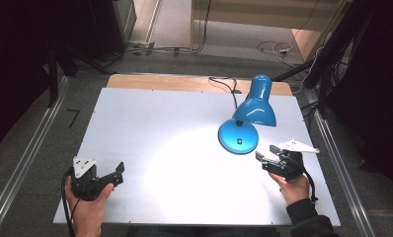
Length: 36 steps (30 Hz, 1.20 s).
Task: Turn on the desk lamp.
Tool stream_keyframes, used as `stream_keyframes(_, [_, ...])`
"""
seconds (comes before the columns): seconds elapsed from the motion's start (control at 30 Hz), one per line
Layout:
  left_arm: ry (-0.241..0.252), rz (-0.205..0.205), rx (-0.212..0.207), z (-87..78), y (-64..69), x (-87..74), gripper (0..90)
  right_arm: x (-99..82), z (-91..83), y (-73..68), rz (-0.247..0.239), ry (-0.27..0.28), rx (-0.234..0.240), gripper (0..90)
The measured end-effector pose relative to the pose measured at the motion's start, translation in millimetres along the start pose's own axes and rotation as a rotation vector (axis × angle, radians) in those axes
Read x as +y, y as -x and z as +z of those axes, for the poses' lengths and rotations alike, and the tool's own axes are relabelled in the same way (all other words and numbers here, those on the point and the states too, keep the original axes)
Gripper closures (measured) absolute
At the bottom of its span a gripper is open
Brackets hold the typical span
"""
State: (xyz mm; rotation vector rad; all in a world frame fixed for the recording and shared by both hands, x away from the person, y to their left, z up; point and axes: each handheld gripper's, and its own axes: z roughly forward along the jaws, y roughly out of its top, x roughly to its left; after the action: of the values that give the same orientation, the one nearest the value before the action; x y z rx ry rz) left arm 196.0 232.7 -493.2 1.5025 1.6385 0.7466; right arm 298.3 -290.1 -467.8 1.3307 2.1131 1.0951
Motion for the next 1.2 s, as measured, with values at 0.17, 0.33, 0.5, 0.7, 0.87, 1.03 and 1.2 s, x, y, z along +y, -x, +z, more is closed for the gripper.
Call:
stream_keyframes(0.17, [-0.001,0.003,0.001,0.1,0.5,0.0,5.6,-3.9,-6.4,6.6,0.01,0.002,-0.013,33.2])
stream_keyframes(0.33, [-0.001,0.001,0.001,0.1,0.2,-0.1,5.6,-8.0,-13.0,12.0,0.014,0.004,-0.02,33.1])
stream_keyframes(0.5, [-0.003,0.002,0.002,0.1,0.4,-0.1,5.6,-13.6,-20.2,20.2,0.028,0.003,-0.037,33.0])
stream_keyframes(0.7, [-0.004,0.002,0.004,0.3,0.5,-0.2,5.6,-21.2,-27.6,31.4,0.047,0.005,-0.058,33.0])
stream_keyframes(0.87, [-0.006,0.003,0.005,0.2,0.8,-0.3,5.6,-26.1,-32.0,37.7,0.066,0.003,-0.067,32.8])
stream_keyframes(1.03, [-0.006,0.001,0.004,0.6,0.3,-0.4,5.6,-33.8,-37.7,48.1,0.09,0.004,-0.089,32.8])
stream_keyframes(1.2, [-0.007,0.002,0.004,0.7,0.5,-0.5,5.6,-38.3,-41.2,53.1,0.104,0.005,-0.1,32.8])
